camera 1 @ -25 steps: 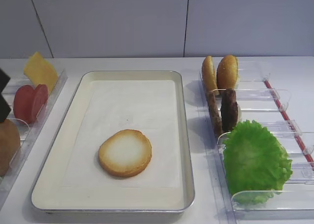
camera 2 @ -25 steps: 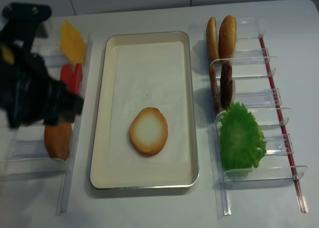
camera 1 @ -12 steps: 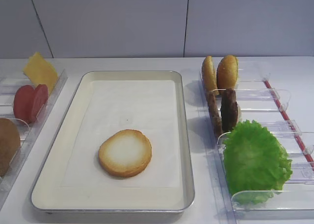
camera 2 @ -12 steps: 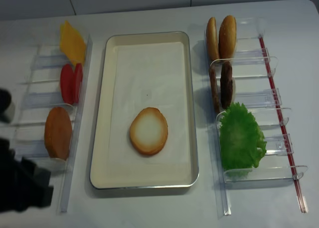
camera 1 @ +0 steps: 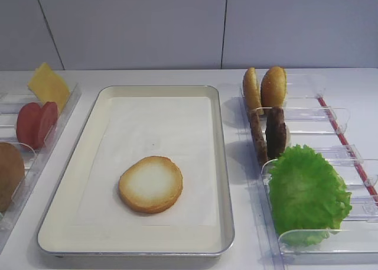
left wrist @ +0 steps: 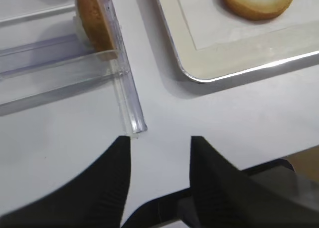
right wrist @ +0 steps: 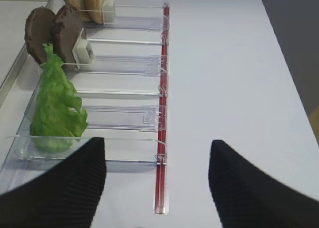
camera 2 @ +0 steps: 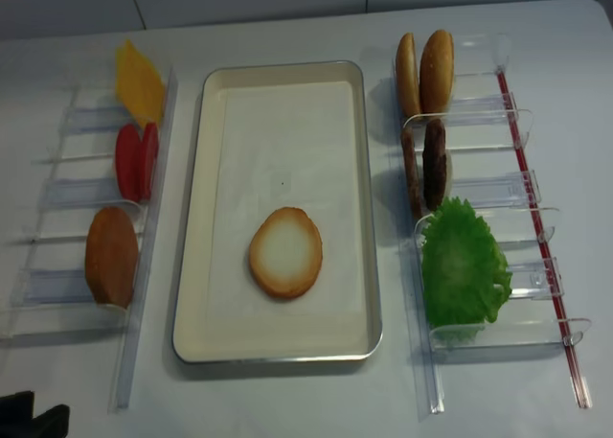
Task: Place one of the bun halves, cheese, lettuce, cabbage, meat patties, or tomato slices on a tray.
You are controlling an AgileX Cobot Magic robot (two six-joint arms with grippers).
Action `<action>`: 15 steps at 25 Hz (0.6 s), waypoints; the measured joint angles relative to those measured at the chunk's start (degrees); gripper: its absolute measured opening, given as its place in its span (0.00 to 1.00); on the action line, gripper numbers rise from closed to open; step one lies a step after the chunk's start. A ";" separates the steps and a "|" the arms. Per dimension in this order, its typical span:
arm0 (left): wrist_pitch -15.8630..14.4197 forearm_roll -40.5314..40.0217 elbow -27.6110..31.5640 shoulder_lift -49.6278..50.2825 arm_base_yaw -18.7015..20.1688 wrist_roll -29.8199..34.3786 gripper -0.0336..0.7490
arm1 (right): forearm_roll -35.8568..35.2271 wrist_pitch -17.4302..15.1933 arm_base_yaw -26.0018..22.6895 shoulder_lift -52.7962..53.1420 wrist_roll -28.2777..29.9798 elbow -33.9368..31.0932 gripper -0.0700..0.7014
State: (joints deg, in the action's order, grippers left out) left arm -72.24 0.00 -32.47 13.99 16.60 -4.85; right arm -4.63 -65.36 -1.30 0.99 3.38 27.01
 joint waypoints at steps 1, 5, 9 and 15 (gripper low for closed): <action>0.00 0.00 0.66 -1.98 0.00 0.44 0.42 | 0.00 0.00 0.00 0.00 0.00 0.00 0.67; 2.22 0.00 3.21 -8.52 0.00 2.76 0.42 | 0.00 0.00 0.00 0.00 0.00 0.00 0.67; 3.52 0.00 4.12 -12.10 0.00 6.02 0.42 | 0.00 0.00 0.00 0.00 0.00 0.00 0.67; 4.14 0.00 4.34 -13.02 0.00 7.30 0.42 | 0.00 0.00 0.00 0.00 0.00 0.00 0.67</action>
State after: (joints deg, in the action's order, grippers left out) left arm -68.10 0.00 -28.12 0.98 16.60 2.45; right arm -4.63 -65.36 -1.30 0.99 3.38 27.01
